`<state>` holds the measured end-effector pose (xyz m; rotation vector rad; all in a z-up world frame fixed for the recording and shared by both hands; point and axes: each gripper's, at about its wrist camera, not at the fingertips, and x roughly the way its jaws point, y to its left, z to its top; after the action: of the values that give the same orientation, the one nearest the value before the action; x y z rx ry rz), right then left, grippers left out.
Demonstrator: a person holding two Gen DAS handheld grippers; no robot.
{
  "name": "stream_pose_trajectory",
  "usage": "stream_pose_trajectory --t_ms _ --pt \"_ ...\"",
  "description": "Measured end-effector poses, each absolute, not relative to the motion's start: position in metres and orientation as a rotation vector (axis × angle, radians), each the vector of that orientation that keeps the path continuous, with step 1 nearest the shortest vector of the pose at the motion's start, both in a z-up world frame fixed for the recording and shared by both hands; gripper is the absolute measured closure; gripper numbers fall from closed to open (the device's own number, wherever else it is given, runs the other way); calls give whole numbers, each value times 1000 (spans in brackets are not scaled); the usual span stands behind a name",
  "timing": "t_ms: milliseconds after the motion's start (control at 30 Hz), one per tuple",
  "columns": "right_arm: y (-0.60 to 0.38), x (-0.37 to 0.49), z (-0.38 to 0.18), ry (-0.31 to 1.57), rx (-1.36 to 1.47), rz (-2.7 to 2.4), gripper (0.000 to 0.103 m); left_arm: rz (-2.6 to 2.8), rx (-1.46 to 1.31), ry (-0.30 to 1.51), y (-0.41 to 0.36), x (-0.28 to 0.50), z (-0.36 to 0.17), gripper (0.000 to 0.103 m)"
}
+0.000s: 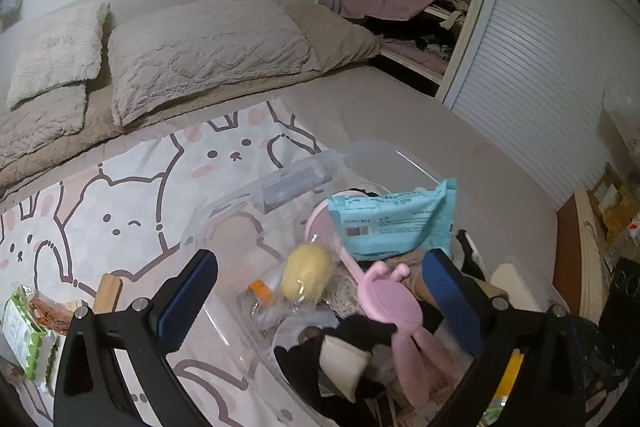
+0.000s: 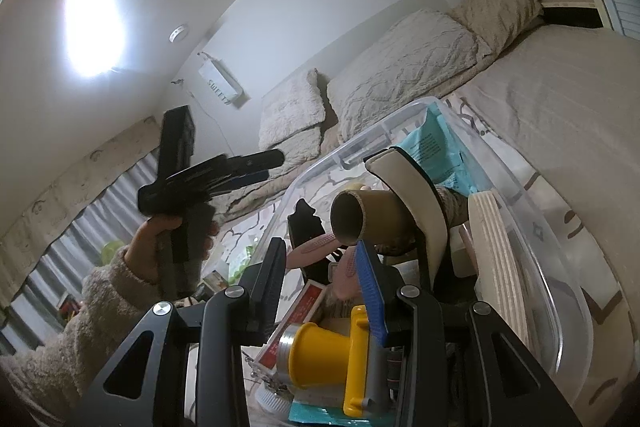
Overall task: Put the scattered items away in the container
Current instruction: 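Lower the wrapped bun into the clear box and open the left tool, then withdraw both tools up and out of the clear box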
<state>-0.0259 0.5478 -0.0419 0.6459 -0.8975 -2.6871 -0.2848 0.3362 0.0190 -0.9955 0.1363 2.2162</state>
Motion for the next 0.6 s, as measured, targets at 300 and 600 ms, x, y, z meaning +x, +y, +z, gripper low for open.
stream_pose_trajectory --t_ms 300,600 --pt "548 -26 -43 -895 648 -2703 66 2259 -901 228 328 -246 29 0" --pt "549 -23 -40 -879 637 -2739 66 2298 -845 269 318 -205 31 0"
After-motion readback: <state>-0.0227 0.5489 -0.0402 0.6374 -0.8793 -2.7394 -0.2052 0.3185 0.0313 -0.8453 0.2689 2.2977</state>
